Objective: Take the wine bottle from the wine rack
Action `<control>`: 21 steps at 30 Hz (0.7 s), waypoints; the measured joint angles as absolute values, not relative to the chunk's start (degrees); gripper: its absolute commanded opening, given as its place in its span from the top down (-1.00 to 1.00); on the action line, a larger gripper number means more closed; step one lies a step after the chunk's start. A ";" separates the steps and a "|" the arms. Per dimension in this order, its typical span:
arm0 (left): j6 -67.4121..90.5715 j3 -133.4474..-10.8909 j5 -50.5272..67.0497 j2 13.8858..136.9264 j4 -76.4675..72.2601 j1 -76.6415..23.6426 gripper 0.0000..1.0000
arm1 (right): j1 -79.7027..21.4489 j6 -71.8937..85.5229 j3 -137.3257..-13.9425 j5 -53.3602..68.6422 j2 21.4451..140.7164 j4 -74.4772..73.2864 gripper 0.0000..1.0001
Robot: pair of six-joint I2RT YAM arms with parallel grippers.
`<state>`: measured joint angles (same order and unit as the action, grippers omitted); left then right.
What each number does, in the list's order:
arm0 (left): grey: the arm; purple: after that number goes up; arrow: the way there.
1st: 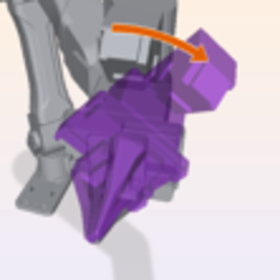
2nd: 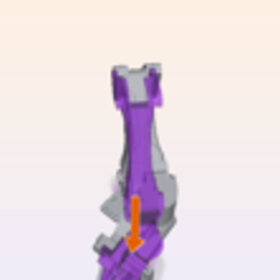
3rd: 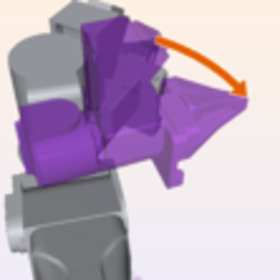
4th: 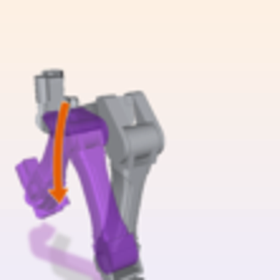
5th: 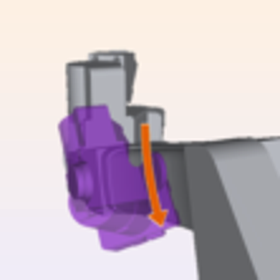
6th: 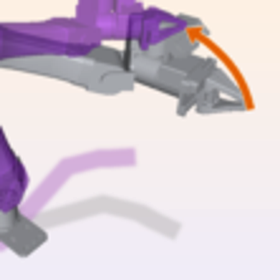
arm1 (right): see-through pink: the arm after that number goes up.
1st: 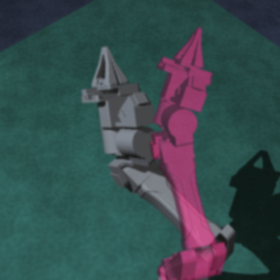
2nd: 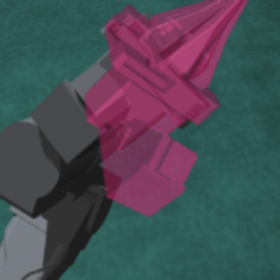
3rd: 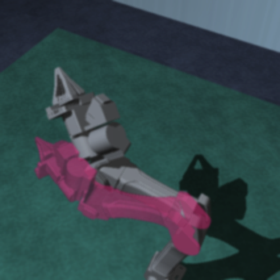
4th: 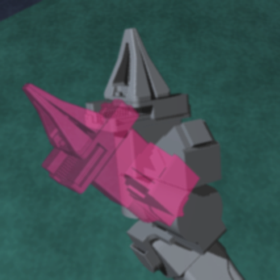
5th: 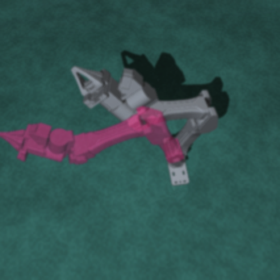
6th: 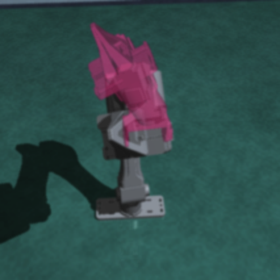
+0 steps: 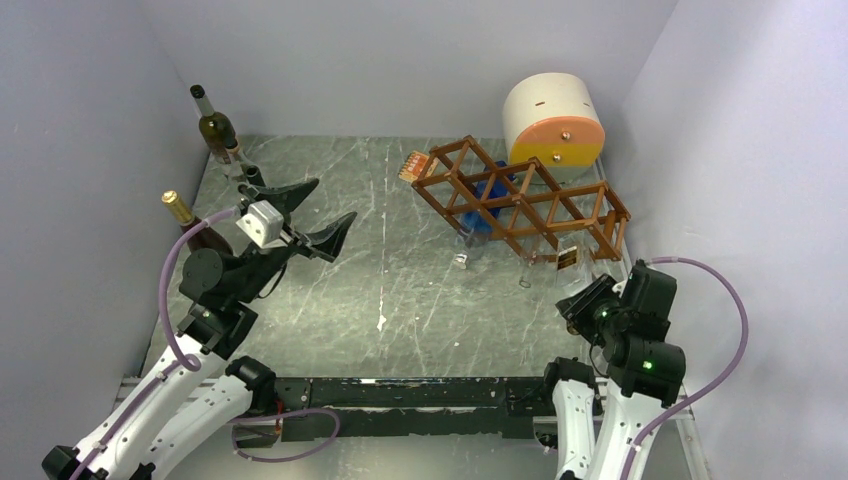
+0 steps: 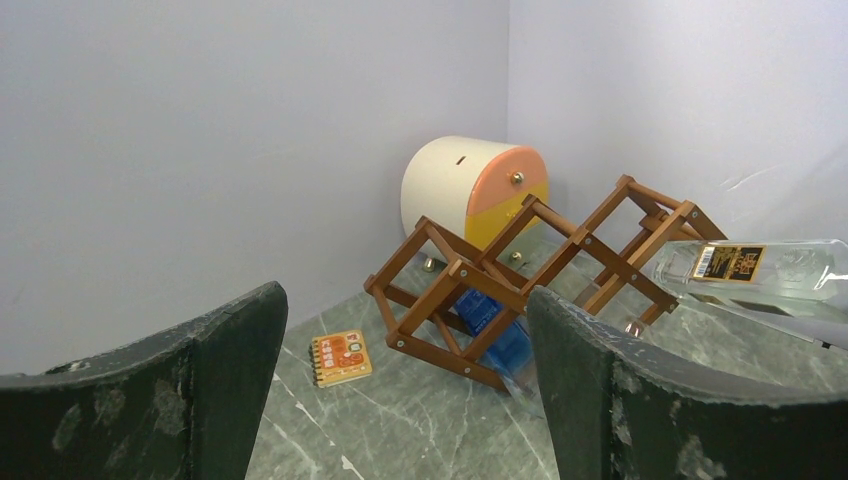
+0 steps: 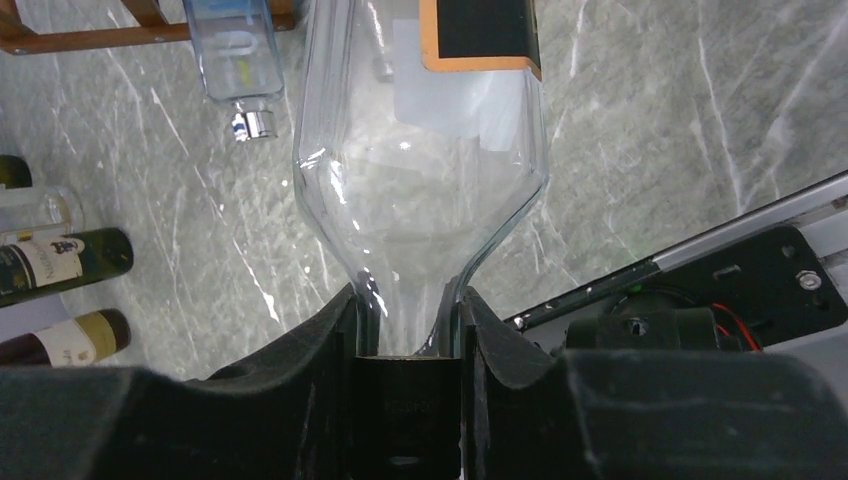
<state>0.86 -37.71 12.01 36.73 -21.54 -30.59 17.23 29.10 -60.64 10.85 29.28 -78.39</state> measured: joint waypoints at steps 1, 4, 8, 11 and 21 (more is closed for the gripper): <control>0.86 -37.71 12.01 36.80 -21.54 -30.59 -0.85 | 17.23 28.80 -61.14 10.81 29.39 -78.85 1.00; 0.86 -37.74 12.03 37.04 -21.54 -30.59 -0.85 | 17.23 27.70 -62.46 10.66 29.80 -80.58 1.00; 0.89 -37.74 12.16 37.41 -21.54 -30.59 -0.85 | 17.21 26.46 -63.22 10.81 30.37 -83.00 1.00; 0.91 -37.74 12.27 37.78 -21.52 -30.59 -0.85 | 17.17 26.04 -63.22 11.16 30.41 -84.86 1.00; 1.48 -37.82 13.58 39.44 -21.17 -30.59 -0.86 | 15.92 24.10 -63.22 8.88 30.48 -85.21 1.00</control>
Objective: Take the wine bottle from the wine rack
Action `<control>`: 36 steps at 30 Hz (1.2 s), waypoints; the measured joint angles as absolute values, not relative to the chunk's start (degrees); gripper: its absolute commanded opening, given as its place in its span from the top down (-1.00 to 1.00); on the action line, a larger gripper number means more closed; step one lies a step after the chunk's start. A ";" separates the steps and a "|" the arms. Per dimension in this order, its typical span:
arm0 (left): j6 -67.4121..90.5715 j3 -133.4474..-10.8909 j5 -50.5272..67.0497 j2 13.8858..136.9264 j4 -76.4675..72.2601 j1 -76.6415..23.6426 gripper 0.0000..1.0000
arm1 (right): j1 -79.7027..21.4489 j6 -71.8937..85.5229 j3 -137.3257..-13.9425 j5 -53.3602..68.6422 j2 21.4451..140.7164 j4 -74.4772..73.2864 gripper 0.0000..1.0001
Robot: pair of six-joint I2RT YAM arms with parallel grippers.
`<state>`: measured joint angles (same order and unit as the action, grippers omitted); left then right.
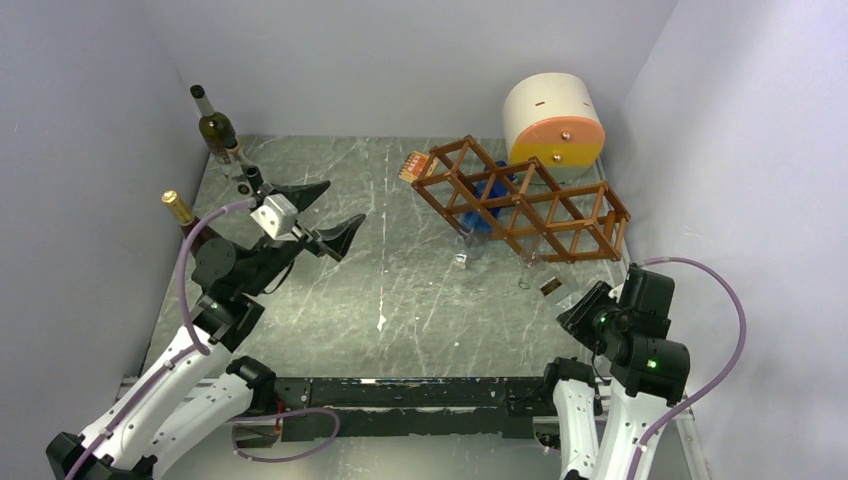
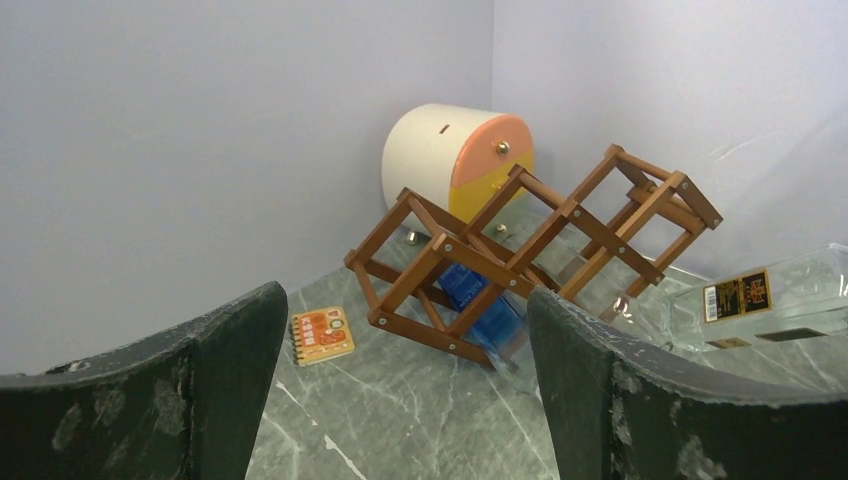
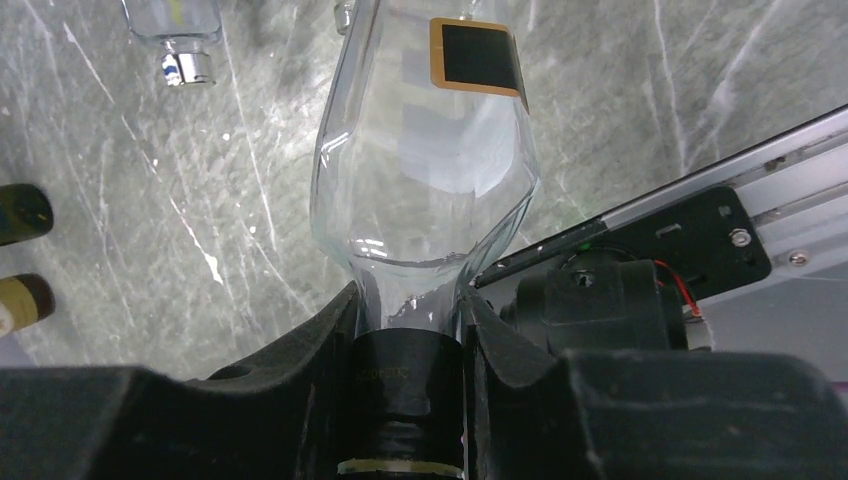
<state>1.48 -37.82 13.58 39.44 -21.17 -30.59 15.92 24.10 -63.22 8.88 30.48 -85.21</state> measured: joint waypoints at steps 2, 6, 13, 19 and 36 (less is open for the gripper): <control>1.83 -38.11 14.48 40.40 -20.97 -30.59 -0.86 | 14.90 24.12 -64.18 7.66 30.94 -85.52 1.00; 2.44 -38.89 16.03 42.37 -20.67 -30.59 -0.86 | 10.83 24.16 -67.96 4.86 31.73 -86.35 1.00; 2.63 -38.89 16.75 43.24 -20.51 -30.61 -0.85 | 4.75 22.35 -76.75 3.01 31.03 -86.11 1.00; 3.60 -39.22 18.04 46.02 -20.21 -30.59 -1.00 | 0.91 19.59 -77.47 8.25 30.89 -84.33 1.00; -9.26 -60.31 19.27 65.30 -5.21 -60.53 -0.98 | -23.70 17.10 -74.52 15.57 42.78 -80.88 1.00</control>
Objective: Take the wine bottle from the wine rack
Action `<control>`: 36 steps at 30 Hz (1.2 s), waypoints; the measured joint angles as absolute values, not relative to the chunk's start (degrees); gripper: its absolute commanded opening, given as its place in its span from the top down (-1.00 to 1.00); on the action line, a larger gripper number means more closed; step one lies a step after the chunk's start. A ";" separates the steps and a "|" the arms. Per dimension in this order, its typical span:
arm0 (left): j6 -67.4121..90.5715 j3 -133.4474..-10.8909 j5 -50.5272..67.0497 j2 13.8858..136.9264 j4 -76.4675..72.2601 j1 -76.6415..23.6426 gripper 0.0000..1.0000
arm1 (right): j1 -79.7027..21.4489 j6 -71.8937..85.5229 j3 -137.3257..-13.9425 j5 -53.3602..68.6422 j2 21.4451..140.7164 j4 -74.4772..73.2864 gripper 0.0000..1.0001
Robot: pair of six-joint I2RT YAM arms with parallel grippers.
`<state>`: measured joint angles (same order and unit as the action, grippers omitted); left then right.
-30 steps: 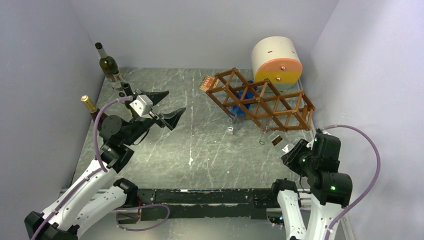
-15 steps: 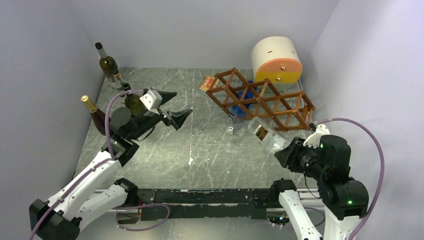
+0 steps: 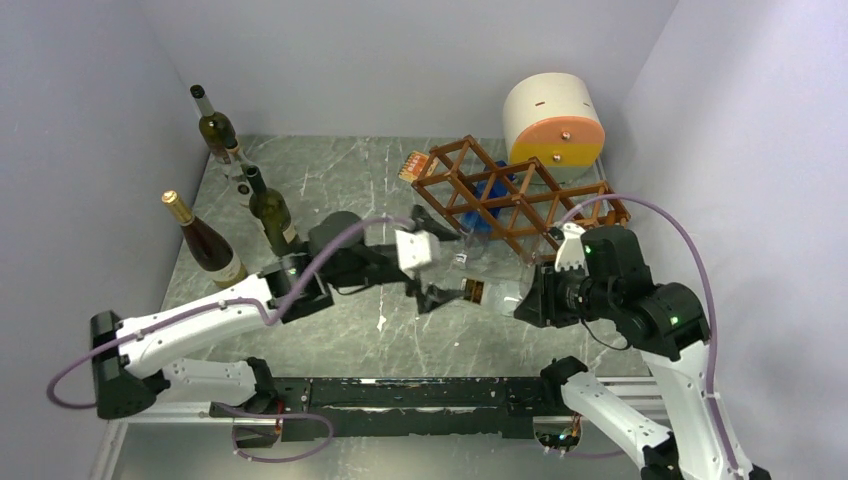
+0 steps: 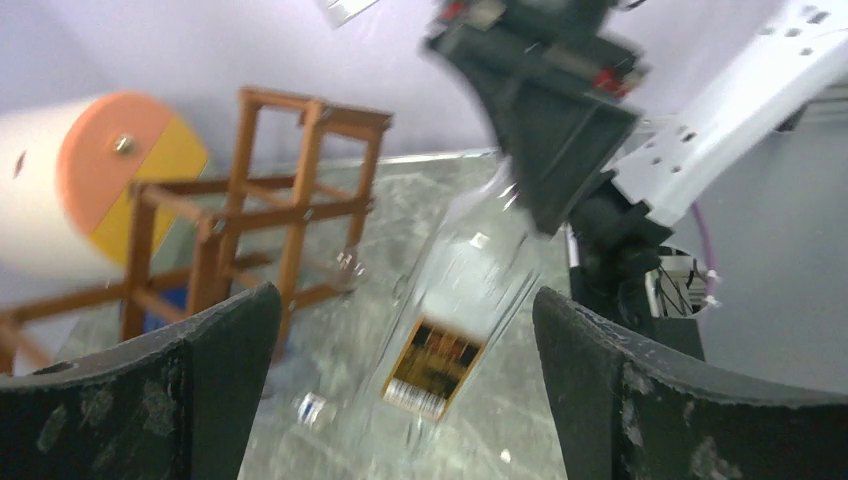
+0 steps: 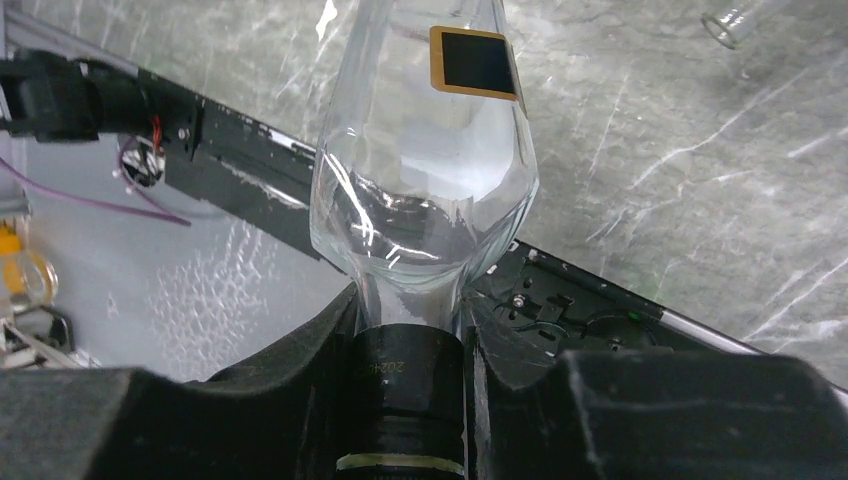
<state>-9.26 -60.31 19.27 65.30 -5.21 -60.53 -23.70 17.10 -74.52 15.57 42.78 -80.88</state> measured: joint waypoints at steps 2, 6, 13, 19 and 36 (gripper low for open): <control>-12.99 -64.97 17.74 68.84 -1.52 -65.49 -0.98 | -25.76 17.02 -74.56 15.33 43.81 -80.60 1.00; -18.55 -74.52 13.80 77.47 4.91 -71.42 -0.98 | -29.19 16.73 -74.59 14.11 44.23 -80.36 1.00; -23.29 -76.51 7.55 85.54 9.69 -75.48 -0.98 | -32.34 16.64 -74.59 12.93 43.97 -80.40 1.00; -25.26 -77.34 3.05 90.00 10.13 -77.17 -0.93 | -33.80 16.64 -74.59 12.34 43.97 -80.40 1.00; -27.20 -74.15 -6.00 88.23 7.49 -79.07 0.86 | -35.00 15.92 -77.01 12.08 44.53 -76.73 -0.71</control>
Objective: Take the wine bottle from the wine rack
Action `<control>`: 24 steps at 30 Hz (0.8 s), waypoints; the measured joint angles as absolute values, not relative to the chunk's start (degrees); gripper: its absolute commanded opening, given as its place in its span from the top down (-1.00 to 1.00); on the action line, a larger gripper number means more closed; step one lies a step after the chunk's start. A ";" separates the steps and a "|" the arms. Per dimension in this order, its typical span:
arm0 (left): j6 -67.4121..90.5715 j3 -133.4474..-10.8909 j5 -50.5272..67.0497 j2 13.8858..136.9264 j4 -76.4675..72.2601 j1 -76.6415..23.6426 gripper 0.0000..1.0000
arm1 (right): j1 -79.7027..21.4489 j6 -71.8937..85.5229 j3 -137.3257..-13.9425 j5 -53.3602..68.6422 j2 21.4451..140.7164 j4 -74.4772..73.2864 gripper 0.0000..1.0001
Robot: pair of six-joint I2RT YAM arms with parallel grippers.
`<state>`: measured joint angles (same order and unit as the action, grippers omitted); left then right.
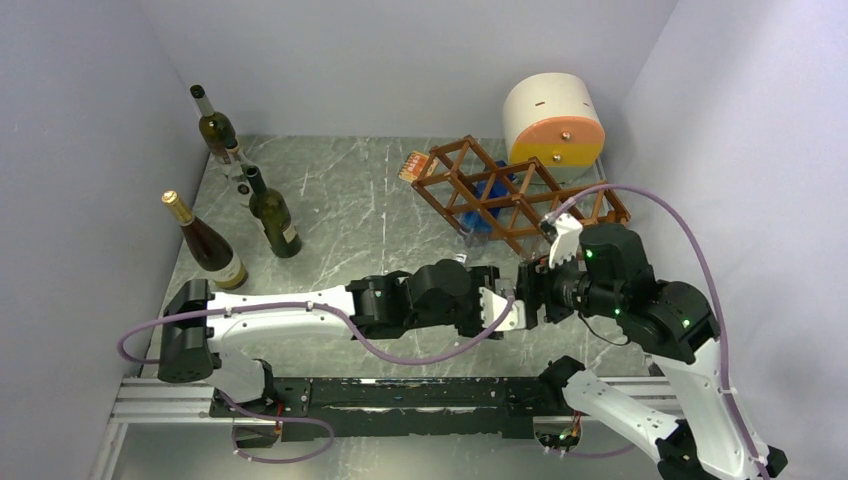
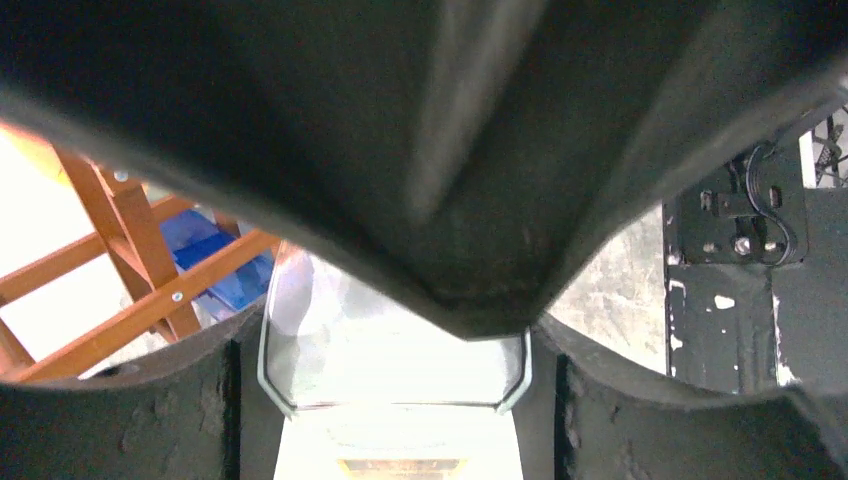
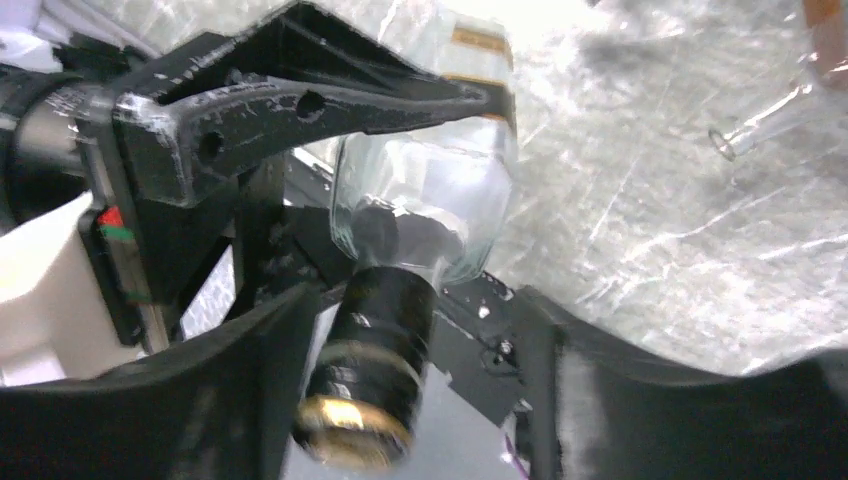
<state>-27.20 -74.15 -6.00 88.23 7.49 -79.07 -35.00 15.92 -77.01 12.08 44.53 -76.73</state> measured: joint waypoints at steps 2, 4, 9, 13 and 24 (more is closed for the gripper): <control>-26.52 -72.10 -6.24 86.61 7.42 -78.67 0.86 | -35.00 16.10 -77.97 11.09 44.21 -74.96 -0.99; -25.32 -70.39 -6.44 84.88 7.22 -78.08 0.86 | -35.00 17.28 -78.72 10.41 43.94 -73.80 -1.00; -20.40 -64.64 -6.68 79.05 5.37 -75.26 0.86 | -35.14 20.16 -84.12 7.33 44.84 -69.78 -0.99; -15.66 -60.16 -7.77 72.84 5.39 -69.49 0.86 | -35.18 22.46 -89.95 -0.64 43.92 -67.00 -0.99; -1.76 -57.89 -31.33 68.38 -2.92 -49.76 0.86 | -35.22 25.78 -89.71 -13.91 33.93 -64.23 -0.99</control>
<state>-1.76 -57.89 -31.33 68.38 -2.92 -49.76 -35.22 25.78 -89.71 -13.91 33.93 -64.23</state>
